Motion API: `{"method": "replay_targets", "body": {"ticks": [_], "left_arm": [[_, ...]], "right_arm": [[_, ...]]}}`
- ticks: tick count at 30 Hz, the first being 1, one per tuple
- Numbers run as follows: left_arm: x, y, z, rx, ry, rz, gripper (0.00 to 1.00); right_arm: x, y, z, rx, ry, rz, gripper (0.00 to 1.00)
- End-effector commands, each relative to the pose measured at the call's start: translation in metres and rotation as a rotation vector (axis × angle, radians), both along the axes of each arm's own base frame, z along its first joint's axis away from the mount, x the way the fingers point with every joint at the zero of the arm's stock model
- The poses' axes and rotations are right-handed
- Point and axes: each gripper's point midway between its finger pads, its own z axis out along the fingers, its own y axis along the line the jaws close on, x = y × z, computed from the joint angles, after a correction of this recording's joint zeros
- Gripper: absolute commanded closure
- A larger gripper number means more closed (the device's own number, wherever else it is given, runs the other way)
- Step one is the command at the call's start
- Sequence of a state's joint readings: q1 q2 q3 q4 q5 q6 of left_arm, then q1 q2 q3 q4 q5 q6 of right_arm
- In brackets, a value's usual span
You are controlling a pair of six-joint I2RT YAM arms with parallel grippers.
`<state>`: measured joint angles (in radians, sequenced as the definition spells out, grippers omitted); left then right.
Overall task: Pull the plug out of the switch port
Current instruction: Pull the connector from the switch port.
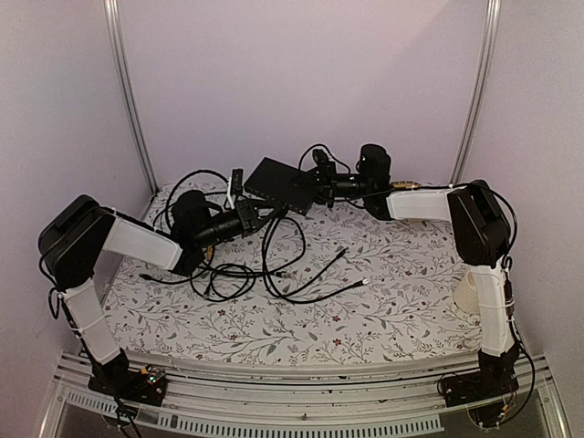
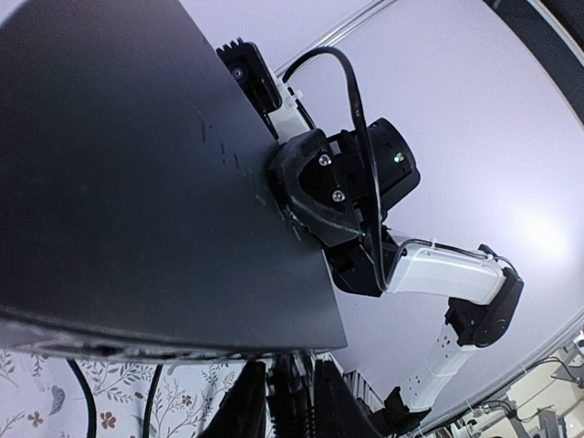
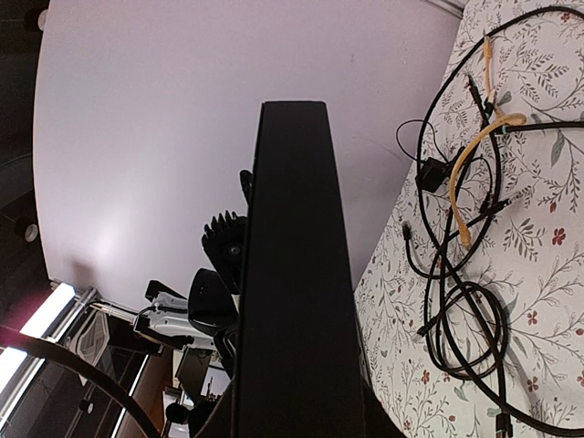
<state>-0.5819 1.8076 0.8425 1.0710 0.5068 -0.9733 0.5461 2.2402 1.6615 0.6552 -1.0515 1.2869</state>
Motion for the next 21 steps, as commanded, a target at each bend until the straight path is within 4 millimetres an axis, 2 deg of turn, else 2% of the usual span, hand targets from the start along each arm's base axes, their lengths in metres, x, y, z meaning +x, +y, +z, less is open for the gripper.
{"method": "replay_targets", "body": {"ticks": [1, 21], "left_arm": [[0.0064, -0.0028, 0.0149, -0.024, -0.042, 0.014, 0.79], [0.0051, -0.0076, 0.0118, -0.028, -0.02, -0.026, 0.84]], "right_arm": [[-0.0123, 0.0099, 0.0216, 0.043, -0.076, 0.043, 0.98], [-0.013, 0.0102, 0.0225, 0.036, -0.085, 0.046, 0.98]]}}
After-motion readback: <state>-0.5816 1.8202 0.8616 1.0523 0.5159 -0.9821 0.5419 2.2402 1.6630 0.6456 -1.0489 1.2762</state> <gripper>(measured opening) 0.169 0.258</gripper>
